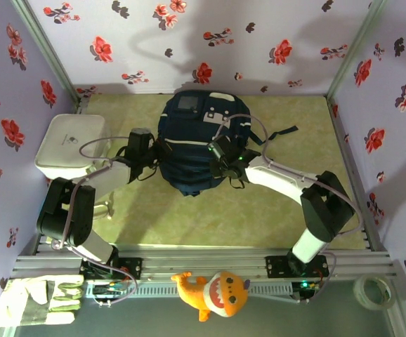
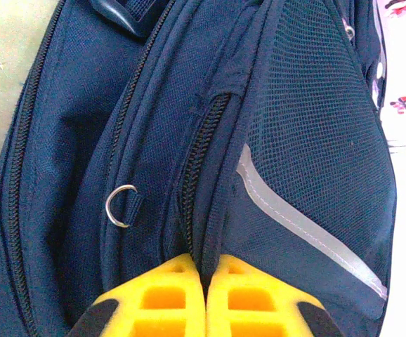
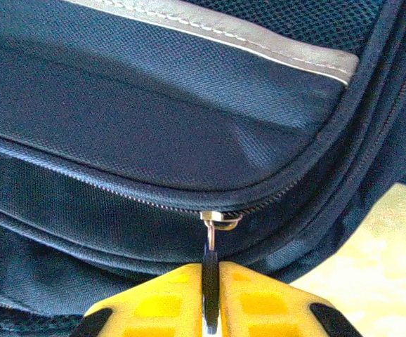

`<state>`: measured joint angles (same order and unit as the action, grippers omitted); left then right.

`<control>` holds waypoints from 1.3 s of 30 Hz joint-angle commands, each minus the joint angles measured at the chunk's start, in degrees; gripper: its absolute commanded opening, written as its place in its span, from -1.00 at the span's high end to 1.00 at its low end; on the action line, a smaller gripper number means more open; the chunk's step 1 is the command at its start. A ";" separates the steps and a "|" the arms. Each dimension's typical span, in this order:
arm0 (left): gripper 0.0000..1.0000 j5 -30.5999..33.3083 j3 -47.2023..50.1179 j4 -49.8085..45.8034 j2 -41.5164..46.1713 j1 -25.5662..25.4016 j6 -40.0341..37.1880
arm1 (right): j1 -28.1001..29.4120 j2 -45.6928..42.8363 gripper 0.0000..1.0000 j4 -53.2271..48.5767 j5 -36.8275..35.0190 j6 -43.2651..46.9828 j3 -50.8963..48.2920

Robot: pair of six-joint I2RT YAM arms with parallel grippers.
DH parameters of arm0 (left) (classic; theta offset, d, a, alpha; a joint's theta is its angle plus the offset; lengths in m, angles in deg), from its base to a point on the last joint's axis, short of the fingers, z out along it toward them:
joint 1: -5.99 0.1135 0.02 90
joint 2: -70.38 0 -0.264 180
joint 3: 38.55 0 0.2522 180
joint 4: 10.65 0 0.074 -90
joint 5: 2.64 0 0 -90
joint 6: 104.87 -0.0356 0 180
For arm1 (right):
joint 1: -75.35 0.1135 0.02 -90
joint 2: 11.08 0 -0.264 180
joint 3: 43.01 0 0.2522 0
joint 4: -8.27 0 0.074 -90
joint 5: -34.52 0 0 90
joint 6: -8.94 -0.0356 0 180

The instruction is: Pack the student bag

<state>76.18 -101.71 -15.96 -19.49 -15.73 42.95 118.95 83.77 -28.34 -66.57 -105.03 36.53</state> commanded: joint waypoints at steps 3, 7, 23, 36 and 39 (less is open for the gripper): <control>1.00 -1.83 -1.83 -0.71 1.74 0.44 -2.44 | -0.13 1.73 0.60 -1.45 -1.38 0.94 2.48; 1.00 -1.83 -1.99 -0.89 1.74 0.40 -2.63 | -0.17 2.34 0.66 -1.25 -2.19 0.94 2.86; 1.00 -1.56 -0.29 -8.89 4.95 3.28 -10.24 | -6.86 -5.97 1.00 -3.50 -4.18 10.78 -1.66; 1.00 -7.85 -5.67 -26.47 5.41 5.62 -29.49 | -10.69 -0.26 0.98 -10.79 4.36 25.10 7.71; 1.00 -9.07 -6.60 -28.44 5.23 5.73 -32.53 | -11.91 1.19 0.97 -11.12 4.68 25.74 9.29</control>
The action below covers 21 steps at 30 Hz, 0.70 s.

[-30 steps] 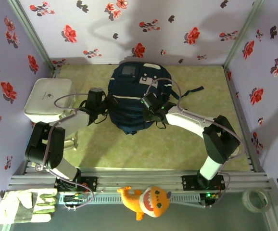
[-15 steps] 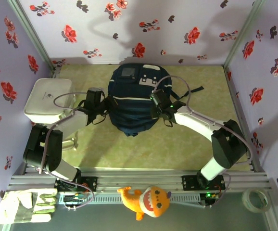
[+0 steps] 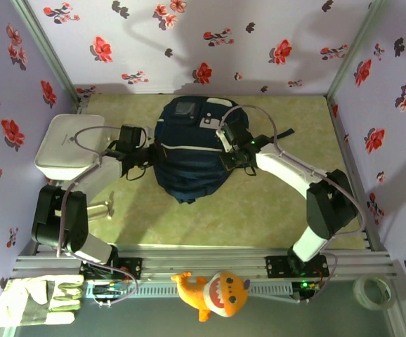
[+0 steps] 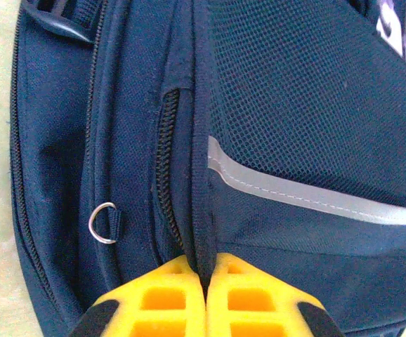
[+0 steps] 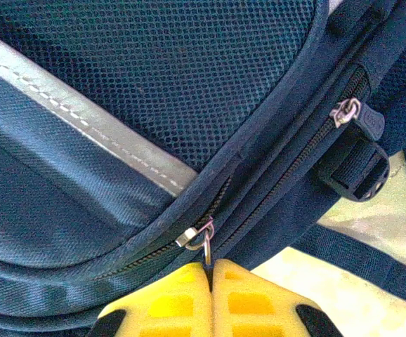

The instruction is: Pack the student bag

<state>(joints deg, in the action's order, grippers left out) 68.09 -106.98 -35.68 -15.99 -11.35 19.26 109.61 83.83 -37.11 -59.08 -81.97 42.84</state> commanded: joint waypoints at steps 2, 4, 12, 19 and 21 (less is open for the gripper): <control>1.00 -1.35 -1.84 -9.67 1.57 1.36 -10.40 | -3.54 1.74 0.97 -1.81 -3.26 1.73 3.64; 1.00 -1.78 -2.28 -10.18 1.33 1.44 -11.09 | -4.42 2.62 0.97 -1.72 -6.87 -1.84 4.91; 1.00 -6.25 -2.35 -8.56 0.80 1.50 -9.94 | -5.43 3.66 0.93 -0.23 -8.22 -11.70 5.54; 1.00 -7.75 -2.67 -8.23 0.08 1.28 -9.75 | -5.43 0.10 1.00 1.46 -6.43 -13.43 2.56; 1.00 -8.56 -2.63 -7.42 0.06 0.79 -9.61 | -5.43 -2.14 1.00 1.62 -8.38 -14.34 0.50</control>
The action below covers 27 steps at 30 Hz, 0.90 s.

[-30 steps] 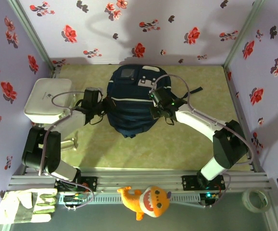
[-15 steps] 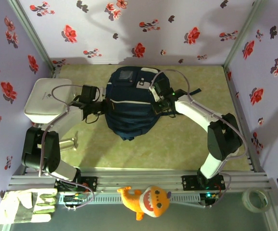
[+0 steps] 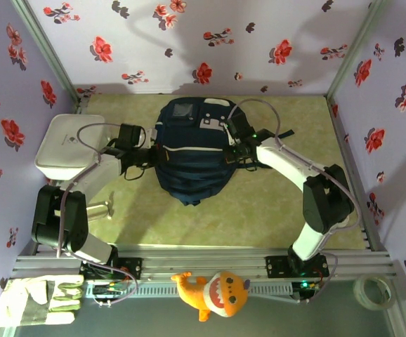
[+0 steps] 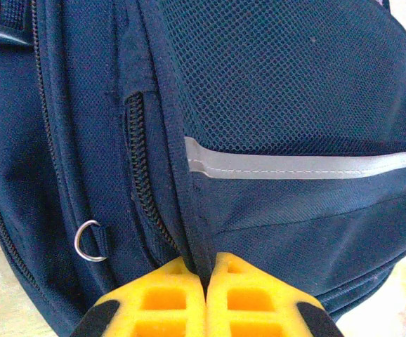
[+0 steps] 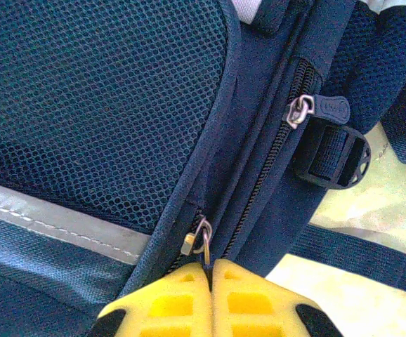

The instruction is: Pack the student bag

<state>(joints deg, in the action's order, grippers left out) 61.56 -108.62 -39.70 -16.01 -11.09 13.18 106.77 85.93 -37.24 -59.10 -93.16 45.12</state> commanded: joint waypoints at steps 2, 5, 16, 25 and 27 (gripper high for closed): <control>1.00 -2.17 -1.47 -2.78 -0.24 -0.50 -3.45 | -2.97 -6.83 1.00 1.75 -9.90 -5.15 -4.55; 1.00 -2.28 -2.89 -2.14 -2.19 -2.02 -3.20 | -3.25 -10.66 0.99 3.66 -9.26 -8.08 -9.58; -0.20 1.13 -9.10 1.50 -4.02 -3.01 1.63 | -3.49 -19.74 -0.07 3.67 -6.97 -12.50 -13.02; -0.98 25.55 -1.36 4.79 14.43 -0.35 -0.30 | -3.84 -39.93 -0.95 12.78 -26.89 -10.67 -23.07; -0.99 30.68 2.76 7.48 19.42 0.68 -0.52 | -4.41 -44.09 -0.99 14.43 -30.51 -9.52 -25.64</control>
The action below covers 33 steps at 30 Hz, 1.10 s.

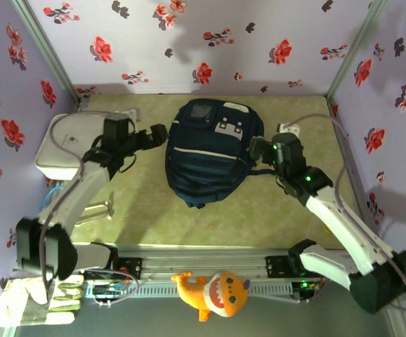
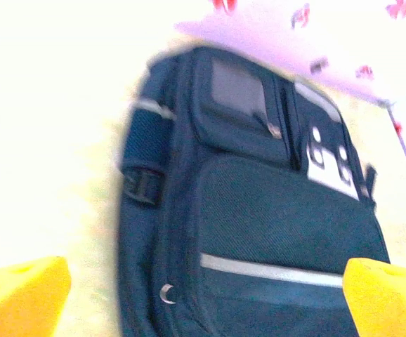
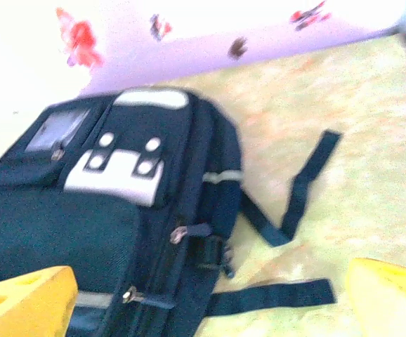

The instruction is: Pack the student bag

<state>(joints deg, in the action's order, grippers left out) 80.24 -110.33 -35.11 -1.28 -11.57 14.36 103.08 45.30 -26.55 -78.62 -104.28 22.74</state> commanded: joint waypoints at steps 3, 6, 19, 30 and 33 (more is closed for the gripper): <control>-0.99 18.27 10.87 7.62 11.07 2.34 -2.53 | -1.80 -7.73 -0.99 4.89 -14.66 2.81 -6.08; -0.99 24.50 17.94 13.48 16.01 2.81 -4.10 | -2.78 -10.44 -0.99 7.36 -18.23 4.52 -9.65; -0.99 40.78 37.89 36.21 17.45 4.29 -19.23 | -15.97 -5.93 -0.99 33.00 -21.58 10.30 -29.31; -0.99 21.66 42.56 57.17 -0.87 10.45 -27.91 | -24.37 7.36 -0.99 55.60 -4.39 14.56 -37.16; -0.99 15.38 41.23 56.52 -3.07 11.30 -31.94 | -25.28 12.44 -0.99 60.44 -1.71 15.90 -36.76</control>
<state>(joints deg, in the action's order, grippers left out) 104.18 -67.60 15.55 -3.03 -1.19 -12.37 78.69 54.65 24.86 -84.54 -90.54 -14.27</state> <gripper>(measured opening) 0.995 0.993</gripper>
